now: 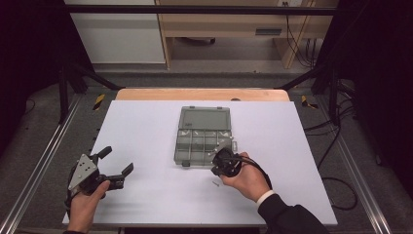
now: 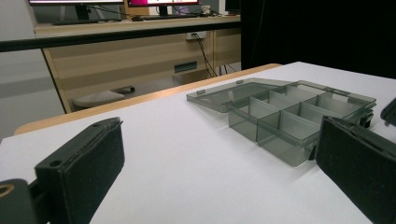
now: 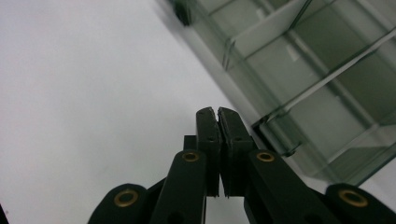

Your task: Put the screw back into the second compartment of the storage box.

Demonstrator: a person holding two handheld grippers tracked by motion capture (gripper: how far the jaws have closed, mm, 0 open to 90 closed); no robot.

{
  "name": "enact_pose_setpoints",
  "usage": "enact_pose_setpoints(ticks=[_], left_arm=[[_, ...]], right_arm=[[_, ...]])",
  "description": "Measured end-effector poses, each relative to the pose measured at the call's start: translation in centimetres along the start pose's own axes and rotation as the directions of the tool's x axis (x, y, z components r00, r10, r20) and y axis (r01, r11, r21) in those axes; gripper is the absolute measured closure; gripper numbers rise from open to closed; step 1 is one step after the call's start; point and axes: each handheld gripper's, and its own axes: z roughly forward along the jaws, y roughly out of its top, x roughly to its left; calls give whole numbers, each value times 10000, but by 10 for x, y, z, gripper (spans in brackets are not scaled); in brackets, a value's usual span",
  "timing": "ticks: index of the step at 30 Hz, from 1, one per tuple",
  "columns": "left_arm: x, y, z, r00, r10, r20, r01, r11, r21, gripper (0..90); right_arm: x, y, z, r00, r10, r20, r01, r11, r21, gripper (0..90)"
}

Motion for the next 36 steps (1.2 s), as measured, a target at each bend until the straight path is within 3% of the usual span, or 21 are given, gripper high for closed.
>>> enact_pose_setpoints(ticks=[7,17,23,29,36], left_arm=[[0,0,0,10000,8,17,-8,10000,24,11],[0,0,0,10000,28,15,-28,10000,65,11],[0,0,0,10000,24,7,-24,10000,49,11],[0,0,0,10000,13,16,-13,10000,26,11],[0,0,1,10000,18,24,-18,10000,35,11]], right_arm=[[-4,14,-11,9993,107,362,-71,9951,-984,879],[-11,36,-6,9943,491,944,-265,9734,-2275,879],[-14,51,7,9892,526,1368,-160,9666,-2559,878],[-20,63,14,9827,1028,1542,-501,9484,-3132,878],[-29,68,29,9755,1343,1742,-742,9465,-3142,878]])
